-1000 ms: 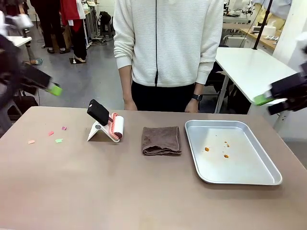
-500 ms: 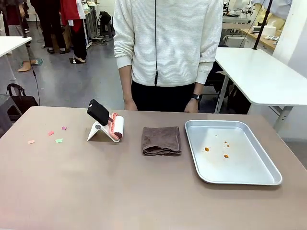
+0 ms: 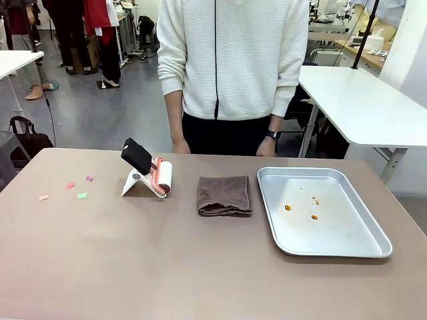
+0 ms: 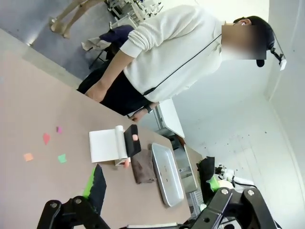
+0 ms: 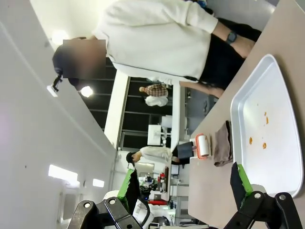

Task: Clean the surface of the table.
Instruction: Hold the Lint Roller with your left hand and the towel with your right hand.

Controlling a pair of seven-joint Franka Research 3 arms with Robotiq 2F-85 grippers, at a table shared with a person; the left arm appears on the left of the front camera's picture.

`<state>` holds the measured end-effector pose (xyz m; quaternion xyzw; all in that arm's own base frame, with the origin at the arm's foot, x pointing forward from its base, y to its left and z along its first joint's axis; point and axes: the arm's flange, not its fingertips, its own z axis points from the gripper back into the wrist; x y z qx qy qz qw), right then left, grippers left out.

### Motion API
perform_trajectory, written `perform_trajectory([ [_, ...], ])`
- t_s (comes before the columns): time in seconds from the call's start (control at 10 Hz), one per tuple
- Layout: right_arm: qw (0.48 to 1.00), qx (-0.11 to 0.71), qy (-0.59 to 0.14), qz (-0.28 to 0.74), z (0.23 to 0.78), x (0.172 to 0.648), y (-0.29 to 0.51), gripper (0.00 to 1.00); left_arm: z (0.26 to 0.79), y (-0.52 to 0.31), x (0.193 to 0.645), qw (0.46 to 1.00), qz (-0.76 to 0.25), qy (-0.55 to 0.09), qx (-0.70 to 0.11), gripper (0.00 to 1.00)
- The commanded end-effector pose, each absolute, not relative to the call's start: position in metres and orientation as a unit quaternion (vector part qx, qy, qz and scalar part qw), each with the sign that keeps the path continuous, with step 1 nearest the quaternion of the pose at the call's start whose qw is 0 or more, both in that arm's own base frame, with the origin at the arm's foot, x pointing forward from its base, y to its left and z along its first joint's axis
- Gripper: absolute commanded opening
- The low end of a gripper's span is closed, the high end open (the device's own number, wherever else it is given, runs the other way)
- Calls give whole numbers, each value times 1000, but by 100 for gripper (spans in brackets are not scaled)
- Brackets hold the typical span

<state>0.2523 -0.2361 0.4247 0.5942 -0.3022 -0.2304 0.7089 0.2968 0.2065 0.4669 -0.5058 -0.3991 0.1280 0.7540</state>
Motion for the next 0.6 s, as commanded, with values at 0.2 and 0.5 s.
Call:
perform_trajectory([
  [0.2, 712, 595, -299, -224, 432, 250, -234, 100, 465, 222, 282, 757, 124, -401, -501, 100],
  [0.5, 712, 595, -299, -224, 432, 250, -234, 100, 465, 222, 282, 757, 124, -401, -501, 100],
])
